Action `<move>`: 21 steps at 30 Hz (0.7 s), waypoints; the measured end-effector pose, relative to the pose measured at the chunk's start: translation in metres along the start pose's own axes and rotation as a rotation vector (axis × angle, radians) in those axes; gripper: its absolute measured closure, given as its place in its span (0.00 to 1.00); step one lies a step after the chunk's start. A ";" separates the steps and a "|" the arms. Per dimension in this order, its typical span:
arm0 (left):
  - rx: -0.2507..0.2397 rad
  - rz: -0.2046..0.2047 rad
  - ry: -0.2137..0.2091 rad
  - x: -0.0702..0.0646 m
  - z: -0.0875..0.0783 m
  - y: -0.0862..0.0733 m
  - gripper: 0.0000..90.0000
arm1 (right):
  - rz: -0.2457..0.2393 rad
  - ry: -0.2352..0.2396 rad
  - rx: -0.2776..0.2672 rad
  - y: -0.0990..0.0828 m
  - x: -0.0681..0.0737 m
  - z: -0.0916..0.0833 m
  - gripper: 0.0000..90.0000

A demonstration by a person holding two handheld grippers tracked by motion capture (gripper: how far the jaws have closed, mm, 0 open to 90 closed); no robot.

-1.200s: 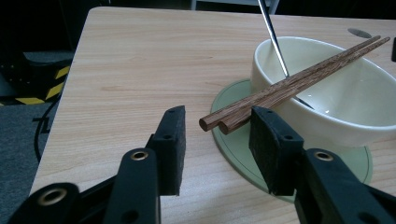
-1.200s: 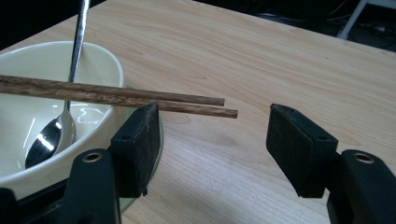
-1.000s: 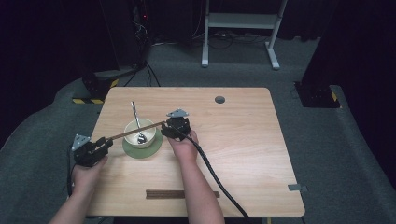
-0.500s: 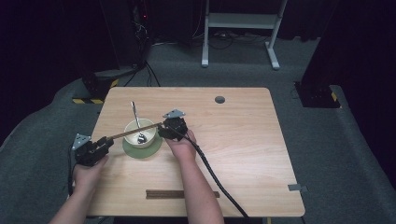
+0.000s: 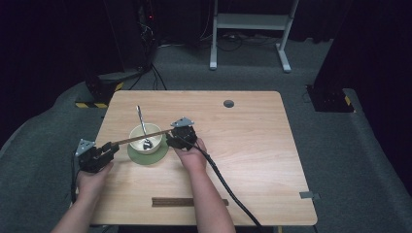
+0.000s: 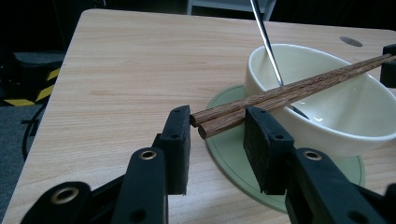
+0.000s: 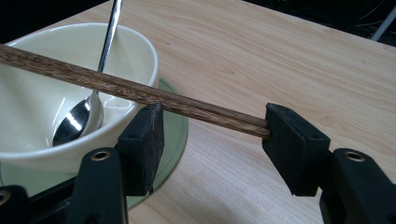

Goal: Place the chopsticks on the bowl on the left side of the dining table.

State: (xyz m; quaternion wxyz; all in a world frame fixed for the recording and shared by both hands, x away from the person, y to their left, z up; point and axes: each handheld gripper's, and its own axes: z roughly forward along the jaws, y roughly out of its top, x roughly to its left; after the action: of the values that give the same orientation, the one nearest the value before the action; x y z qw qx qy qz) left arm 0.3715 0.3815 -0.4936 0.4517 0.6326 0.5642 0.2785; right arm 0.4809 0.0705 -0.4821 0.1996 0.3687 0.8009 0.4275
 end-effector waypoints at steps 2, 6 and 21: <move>0.000 -0.001 -0.005 0.000 0.000 0.000 0.68 | 0.001 0.002 -0.003 -0.003 0.000 -0.004 0.44; -0.003 0.007 -0.017 -0.002 0.000 0.000 0.68 | 0.007 0.002 -0.006 -0.008 0.001 -0.011 0.44; -0.017 0.019 -0.028 -0.003 0.003 -0.001 0.65 | 0.064 0.005 -0.039 -0.024 -0.002 -0.029 0.45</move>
State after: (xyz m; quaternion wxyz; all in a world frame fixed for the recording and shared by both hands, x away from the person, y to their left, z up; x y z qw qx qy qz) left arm 0.3733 0.3782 -0.4954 0.4620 0.6380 0.5494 0.2787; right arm 0.4535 0.0451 -0.4857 0.1911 0.3892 0.7807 0.4500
